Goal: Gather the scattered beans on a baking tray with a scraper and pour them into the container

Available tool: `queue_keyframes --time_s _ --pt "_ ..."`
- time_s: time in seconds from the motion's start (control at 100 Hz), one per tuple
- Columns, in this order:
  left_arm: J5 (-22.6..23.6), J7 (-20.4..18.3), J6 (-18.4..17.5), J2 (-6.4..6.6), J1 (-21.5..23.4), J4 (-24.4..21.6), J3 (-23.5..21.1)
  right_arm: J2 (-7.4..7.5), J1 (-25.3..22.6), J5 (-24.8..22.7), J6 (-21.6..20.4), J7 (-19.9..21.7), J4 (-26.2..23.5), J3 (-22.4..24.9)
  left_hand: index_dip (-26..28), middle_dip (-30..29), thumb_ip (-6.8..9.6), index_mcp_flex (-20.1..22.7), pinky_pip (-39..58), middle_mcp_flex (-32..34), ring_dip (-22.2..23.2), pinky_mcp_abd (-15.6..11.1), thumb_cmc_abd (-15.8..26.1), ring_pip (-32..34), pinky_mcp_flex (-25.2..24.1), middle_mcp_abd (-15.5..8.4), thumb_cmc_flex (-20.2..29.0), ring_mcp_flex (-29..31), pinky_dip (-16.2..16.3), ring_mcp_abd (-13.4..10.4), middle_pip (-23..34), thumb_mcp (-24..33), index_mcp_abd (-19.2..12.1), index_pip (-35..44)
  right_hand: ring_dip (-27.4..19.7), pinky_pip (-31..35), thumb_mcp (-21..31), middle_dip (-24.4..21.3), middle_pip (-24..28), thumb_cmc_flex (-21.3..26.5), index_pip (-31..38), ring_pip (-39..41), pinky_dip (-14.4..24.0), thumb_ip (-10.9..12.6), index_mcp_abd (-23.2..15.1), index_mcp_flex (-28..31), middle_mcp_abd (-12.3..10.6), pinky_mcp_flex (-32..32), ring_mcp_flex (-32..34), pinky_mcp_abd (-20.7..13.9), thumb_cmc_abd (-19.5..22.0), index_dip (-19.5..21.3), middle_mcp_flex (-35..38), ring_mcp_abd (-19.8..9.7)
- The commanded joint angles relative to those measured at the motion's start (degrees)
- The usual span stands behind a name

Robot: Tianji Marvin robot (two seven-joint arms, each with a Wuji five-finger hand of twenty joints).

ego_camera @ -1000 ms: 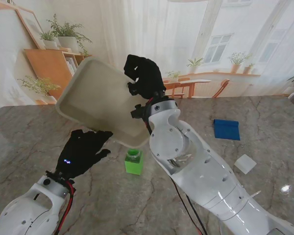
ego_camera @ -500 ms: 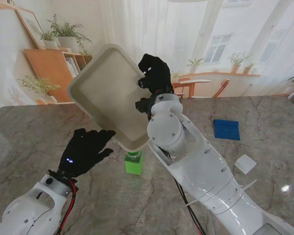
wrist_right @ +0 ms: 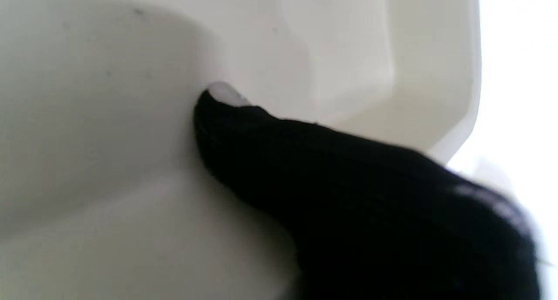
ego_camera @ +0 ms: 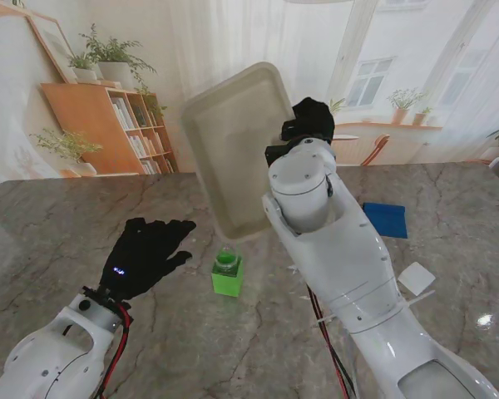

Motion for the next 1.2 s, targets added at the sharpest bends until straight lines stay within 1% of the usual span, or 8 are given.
queue_keyframes --time_s 0.0,0.15,0.38,0.47,0.65,0.79,0.96,1.19 --pt "-0.26 -0.27 0.52 -0.14 0.27 0.07 0.11 -0.35 1.71 -0.04 0.93 0.66 1.71 1.57 0.84 -0.50 2.53 0.06 -0.95 0.33 -0.31 1.39 3.82 -1.10 -0.51 0.30 -0.05 0.49 1.66 -0.05 -0.50 0.47 -0.06 -0.29 1.57 15.88 7.50 1.22 8.39 8.66 2.50 9.76 3.24 1.13 0.56 0.14 -7.17 5.74 2.36 -1.93 3.24 1.63 1.17 -4.61" --pt "-0.30 -0.52 0.86 -0.16 0.27 0.01 0.02 -0.94 3.64 1.02 3.78 0.39 6.18 4.35 0.91 -0.49 2.50 0.03 -0.93 0.35 -0.31 1.40 3.88 -1.11 -0.48 0.26 -0.17 0.48 1.68 0.07 -0.49 0.40 0.03 -0.27 1.74 15.80 7.50 1.23 8.33 8.39 2.43 9.69 3.52 1.35 -0.01 0.04 -7.72 5.72 2.36 -2.63 3.65 1.74 1.20 -5.20" --pt "-0.34 -1.13 1.39 -0.15 0.21 -0.02 0.01 -2.75 7.25 4.47 7.17 -1.18 14.87 8.11 1.01 -0.49 2.51 0.05 -0.96 0.34 -0.28 1.40 3.75 -1.07 -0.50 0.30 0.03 0.51 1.67 -0.06 -0.48 0.48 -0.13 -0.23 2.18 15.92 7.50 1.31 8.21 8.15 2.46 9.58 4.14 1.75 -0.76 0.29 -8.15 5.76 2.59 -3.38 3.76 1.87 1.49 -5.69" --pt "-0.43 -1.35 1.64 -0.16 0.15 0.09 0.02 -3.46 8.23 5.99 7.68 -2.09 18.12 9.05 1.22 -0.49 2.48 0.06 -0.98 0.35 -0.30 1.42 3.63 -1.11 -0.56 0.33 0.19 0.46 1.67 0.04 -0.48 0.53 -0.30 -0.09 2.36 15.83 7.50 1.37 8.16 8.17 2.44 9.46 4.26 1.81 -0.72 0.35 -8.08 5.74 2.59 -3.17 3.60 1.91 1.61 -5.49" --pt "-0.73 -2.07 1.89 -0.13 0.08 0.52 -0.15 -4.01 9.36 6.74 7.98 -1.72 24.52 9.95 1.44 -0.51 2.47 0.10 -0.97 0.29 -0.29 1.47 3.65 -1.07 -0.58 0.36 0.16 0.50 1.67 0.11 -0.52 0.50 -0.21 -0.07 2.65 15.92 7.50 1.50 8.06 8.19 2.47 9.39 4.38 1.95 -0.81 0.46 -8.12 5.79 2.76 -3.06 3.43 1.93 1.79 -5.47" --pt "-0.96 -2.47 2.07 -0.13 0.14 0.81 -0.37 -4.12 9.59 6.84 8.38 -0.77 28.32 10.85 1.35 -0.51 2.48 0.12 -0.91 0.34 -0.29 1.44 3.69 -1.06 -0.49 0.30 0.06 0.51 1.69 0.01 -0.50 0.47 -0.22 -0.22 2.77 16.02 7.50 1.61 8.01 8.26 2.51 9.39 4.39 2.00 -0.67 0.63 -8.06 5.88 2.86 -2.78 3.19 1.90 1.93 -5.37" --pt "-1.00 -2.54 2.37 -0.15 0.27 0.88 -0.46 -3.58 8.56 5.80 9.18 1.09 29.75 11.91 1.29 -0.52 2.49 0.16 -0.94 0.30 -0.29 1.45 3.69 -1.06 -0.52 0.27 0.03 0.50 1.67 0.05 -0.51 0.48 -0.23 -0.27 2.91 16.51 7.50 1.71 7.93 8.42 2.57 9.53 4.53 2.10 -0.52 0.79 -7.79 6.13 3.06 -2.49 2.65 1.83 2.24 -5.00" --pt "-1.29 -2.67 3.15 -0.19 0.03 1.05 0.04 -2.00 4.83 3.56 11.18 4.90 27.45 13.06 1.34 -0.52 2.47 0.14 -0.96 0.29 -0.29 1.42 3.70 -1.07 -0.55 0.31 0.07 0.51 1.67 0.04 -0.51 0.47 -0.21 -0.25 2.98 17.86 7.50 1.91 7.77 8.75 2.49 9.93 4.96 2.19 0.06 1.21 -7.17 6.79 3.32 -2.11 1.75 1.63 2.57 -4.25"
